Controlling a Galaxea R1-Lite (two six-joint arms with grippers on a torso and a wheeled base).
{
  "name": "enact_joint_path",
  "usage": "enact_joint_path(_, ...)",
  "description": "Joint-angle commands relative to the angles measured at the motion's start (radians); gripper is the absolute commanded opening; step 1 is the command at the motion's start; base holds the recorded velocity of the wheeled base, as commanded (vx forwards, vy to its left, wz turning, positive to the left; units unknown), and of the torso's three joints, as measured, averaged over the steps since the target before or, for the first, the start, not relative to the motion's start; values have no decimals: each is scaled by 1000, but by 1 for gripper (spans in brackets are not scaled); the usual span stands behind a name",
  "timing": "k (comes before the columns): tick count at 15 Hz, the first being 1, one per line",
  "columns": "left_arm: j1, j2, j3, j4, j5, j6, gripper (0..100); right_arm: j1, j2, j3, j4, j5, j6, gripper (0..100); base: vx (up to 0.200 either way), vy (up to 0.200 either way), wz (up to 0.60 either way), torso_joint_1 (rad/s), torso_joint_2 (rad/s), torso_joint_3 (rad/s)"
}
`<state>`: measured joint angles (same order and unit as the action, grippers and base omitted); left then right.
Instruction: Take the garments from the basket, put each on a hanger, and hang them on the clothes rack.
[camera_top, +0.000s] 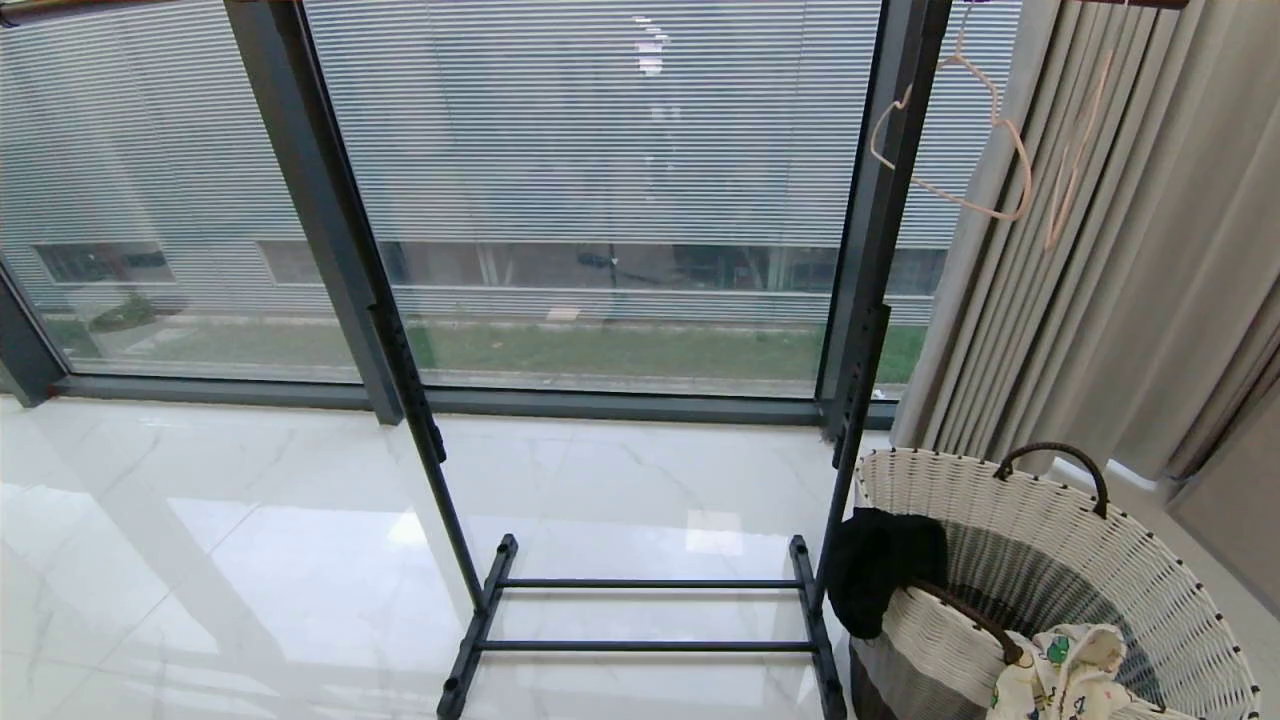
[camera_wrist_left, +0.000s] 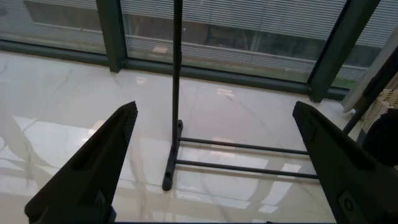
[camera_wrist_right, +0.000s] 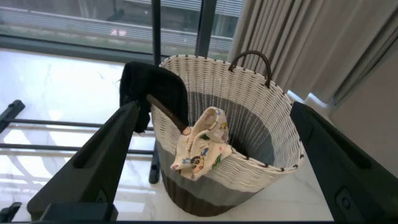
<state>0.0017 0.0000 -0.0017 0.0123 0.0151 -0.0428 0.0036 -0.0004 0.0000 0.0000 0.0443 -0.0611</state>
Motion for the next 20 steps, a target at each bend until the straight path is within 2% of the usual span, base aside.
enact_joint_path(1,0,0,0,0,0,1,100,-1,0,0,0,0,0,100,0,-200,0,-2,2,2)
enact_joint_path(8,0,0,0,0,0,-5,100,-1,0,0,0,0,0,100,0,-200,0,4,6,4)
enact_joint_path(12,0,0,0,-2,0,-8,100,-1,0,0,0,2,-2,100,0,0,0,0,0,0)
enact_joint_path(15,0,0,0,0,2,-9,100,-1,0,0,0,2,7,100,200,0,0,-1,2,1)
enact_joint_path(16,0,0,0,0,2,-9,100,1,0,0,0,3,50,100,200,0,0,-7,7,-2)
enact_joint_path(17,0,0,0,0,2,-9,100,1,0,0,0,3,55,100,200,0,0,2,-7,-7)
enact_joint_path(20,0,0,0,1,0,0,100,-1,0,0,0,3,46,100,0,0,0,0,0,0)
